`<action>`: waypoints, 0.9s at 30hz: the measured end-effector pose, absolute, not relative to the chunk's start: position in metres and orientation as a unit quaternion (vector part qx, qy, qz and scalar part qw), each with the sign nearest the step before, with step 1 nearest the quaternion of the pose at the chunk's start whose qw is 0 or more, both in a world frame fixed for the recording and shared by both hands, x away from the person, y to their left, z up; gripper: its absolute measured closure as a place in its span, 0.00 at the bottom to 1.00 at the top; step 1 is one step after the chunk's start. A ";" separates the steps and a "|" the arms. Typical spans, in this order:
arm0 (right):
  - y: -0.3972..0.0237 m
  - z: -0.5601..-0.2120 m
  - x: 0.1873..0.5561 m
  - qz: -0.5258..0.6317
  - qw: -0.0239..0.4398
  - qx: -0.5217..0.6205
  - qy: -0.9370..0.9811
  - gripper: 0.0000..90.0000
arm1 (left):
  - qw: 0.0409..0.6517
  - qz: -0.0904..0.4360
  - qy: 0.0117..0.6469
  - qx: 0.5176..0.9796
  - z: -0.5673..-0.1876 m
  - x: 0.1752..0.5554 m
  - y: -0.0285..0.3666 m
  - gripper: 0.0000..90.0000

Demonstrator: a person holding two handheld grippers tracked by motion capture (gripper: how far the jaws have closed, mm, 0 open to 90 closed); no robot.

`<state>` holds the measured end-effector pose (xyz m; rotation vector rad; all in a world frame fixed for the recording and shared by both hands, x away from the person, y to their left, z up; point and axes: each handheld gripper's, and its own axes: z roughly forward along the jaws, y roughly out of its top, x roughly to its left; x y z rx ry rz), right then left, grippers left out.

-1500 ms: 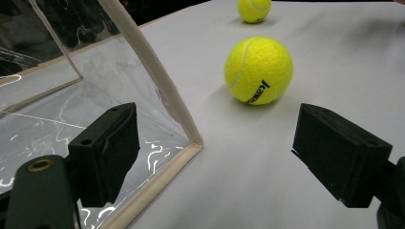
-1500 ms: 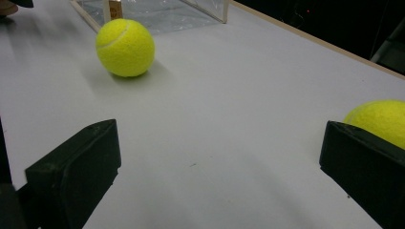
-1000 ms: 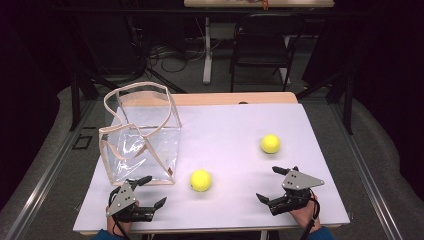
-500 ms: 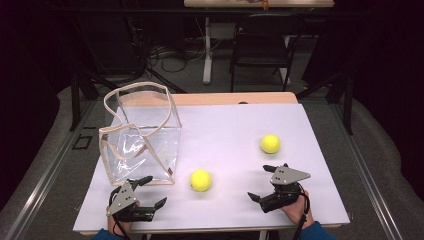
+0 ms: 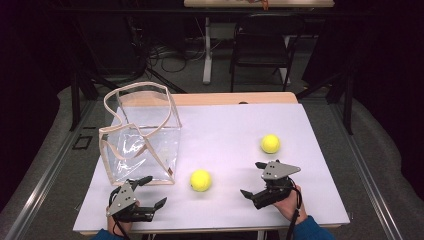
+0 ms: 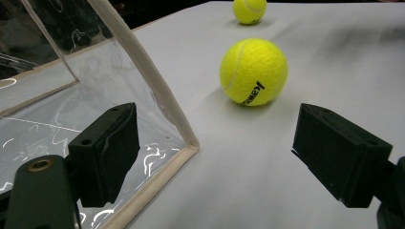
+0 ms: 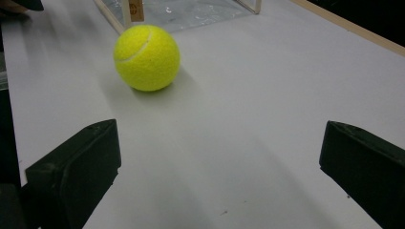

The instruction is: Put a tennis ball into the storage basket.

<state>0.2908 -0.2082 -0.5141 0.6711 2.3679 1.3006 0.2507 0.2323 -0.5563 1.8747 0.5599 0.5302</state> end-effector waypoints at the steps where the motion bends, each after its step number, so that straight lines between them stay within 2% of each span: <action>1: -0.207 -0.513 0.292 0.460 0.177 0.236 0.837 0.00 | 0.530 0.222 0.234 0.784 -0.556 0.251 0.232 0.18; 27: -0.162 -0.510 0.308 0.441 0.139 0.218 0.860 0.00 | 0.533 0.217 0.228 0.786 -0.556 0.252 0.231 0.18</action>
